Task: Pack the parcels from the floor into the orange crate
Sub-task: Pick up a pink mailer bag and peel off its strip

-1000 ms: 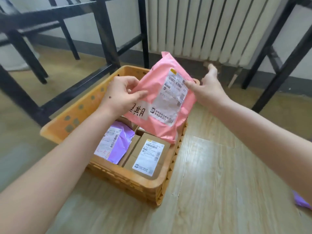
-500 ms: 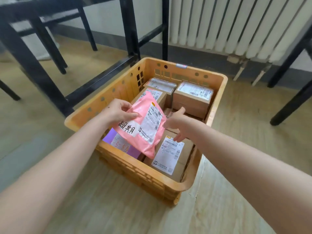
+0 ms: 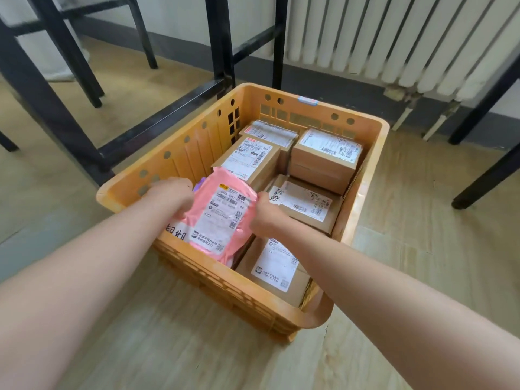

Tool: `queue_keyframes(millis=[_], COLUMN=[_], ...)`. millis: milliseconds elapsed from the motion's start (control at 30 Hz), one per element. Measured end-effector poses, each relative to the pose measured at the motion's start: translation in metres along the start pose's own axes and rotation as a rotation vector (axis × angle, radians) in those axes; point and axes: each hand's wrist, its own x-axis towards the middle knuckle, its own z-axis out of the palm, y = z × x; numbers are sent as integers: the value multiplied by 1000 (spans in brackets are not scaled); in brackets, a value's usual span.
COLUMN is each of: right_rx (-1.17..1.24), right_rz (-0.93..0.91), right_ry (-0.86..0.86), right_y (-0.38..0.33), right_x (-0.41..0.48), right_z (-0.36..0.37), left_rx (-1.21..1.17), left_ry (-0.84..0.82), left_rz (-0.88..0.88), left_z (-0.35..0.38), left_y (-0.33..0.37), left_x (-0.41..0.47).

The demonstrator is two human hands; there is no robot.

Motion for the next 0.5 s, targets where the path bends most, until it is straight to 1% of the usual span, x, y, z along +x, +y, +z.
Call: queue_keyframes(millis=[67, 133, 200, 233, 300, 367, 400, 433, 500], right_rx=[19, 2, -51, -101, -250, -432, -534, -641, -852], right_rz=[-40, -88, -145, -180, -248, -283, -292, -307, -349], right_ry=[20, 57, 98, 115, 152, 193, 221, 268, 364], right_y=[-2, -7, -10, -11, -13, -12, -12, -11, -11], right_x=[2, 1, 2, 3, 5, 9, 10, 10, 8], right_z=[3, 5, 9, 11, 14, 17, 18, 17, 16], left_rx=[134, 219, 199, 175, 56, -62, -94, -88, 14], left_ry=[47, 209, 362, 405, 426, 387, 337, 265, 39], left_rz=[6, 42, 100, 141, 246, 366, 401, 412, 365], left_z=[0, -3, -7, -8, -8, -4, -1, 3, 10], left_y=[2, 9, 17, 22, 30, 35, 37, 39, 46], left_x=[-3, -1, -3, -3, -8, -12, -13, -12, -9])
